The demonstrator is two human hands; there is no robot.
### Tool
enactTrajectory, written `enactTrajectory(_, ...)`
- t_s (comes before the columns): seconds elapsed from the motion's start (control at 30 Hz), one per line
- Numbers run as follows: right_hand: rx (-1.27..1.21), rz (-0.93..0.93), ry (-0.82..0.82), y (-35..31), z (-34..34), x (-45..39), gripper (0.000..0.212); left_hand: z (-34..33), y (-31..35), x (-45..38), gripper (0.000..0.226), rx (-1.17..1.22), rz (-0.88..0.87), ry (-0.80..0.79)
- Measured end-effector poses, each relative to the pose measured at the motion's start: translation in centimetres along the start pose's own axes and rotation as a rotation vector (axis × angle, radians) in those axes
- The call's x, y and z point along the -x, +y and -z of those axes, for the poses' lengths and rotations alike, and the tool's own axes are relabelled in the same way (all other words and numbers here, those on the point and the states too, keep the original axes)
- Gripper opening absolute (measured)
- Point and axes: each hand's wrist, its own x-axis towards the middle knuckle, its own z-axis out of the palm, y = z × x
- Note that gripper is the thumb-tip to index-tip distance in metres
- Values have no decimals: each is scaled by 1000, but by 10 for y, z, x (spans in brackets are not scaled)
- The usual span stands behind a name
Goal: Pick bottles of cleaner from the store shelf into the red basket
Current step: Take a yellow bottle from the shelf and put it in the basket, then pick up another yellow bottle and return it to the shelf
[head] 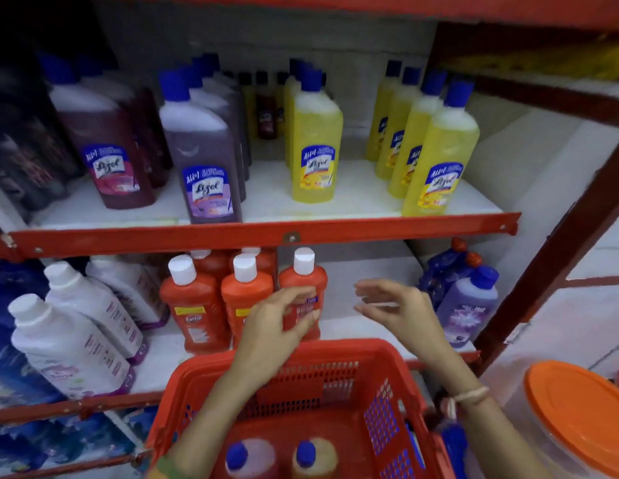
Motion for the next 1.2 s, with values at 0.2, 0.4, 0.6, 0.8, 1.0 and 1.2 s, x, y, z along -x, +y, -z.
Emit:
enactTrajectory(0.2, -98, 156, 248, -38, 64, -60, 27, 3, 43, -82, 29, -314, -325, 252)
enactTrajectory(0.4, -96, 107, 747, -31, 103, -113, 47, -6, 32, -139, 39, -566, -327, 322)
enactTrajectory(0.6, -49, 31, 638, 4, 123, -153, 97, -14, -3, -145, 51, -729, -136, 262)
enactTrajectory(0.8, -262, -113, 311, 13, 137, -168, 76, -6, -27, -139, 63, -745, -188, 250)
enactTrajectory(1.0, -171, -24, 571, 1, 108, -173, 79, -10, -28, -140, 55, -732, -184, 278)
enactTrajectory(1.2, 486, 313, 989, -66, 87, -145, 70, -10, -21, -138, 44, -714, -145, 283)
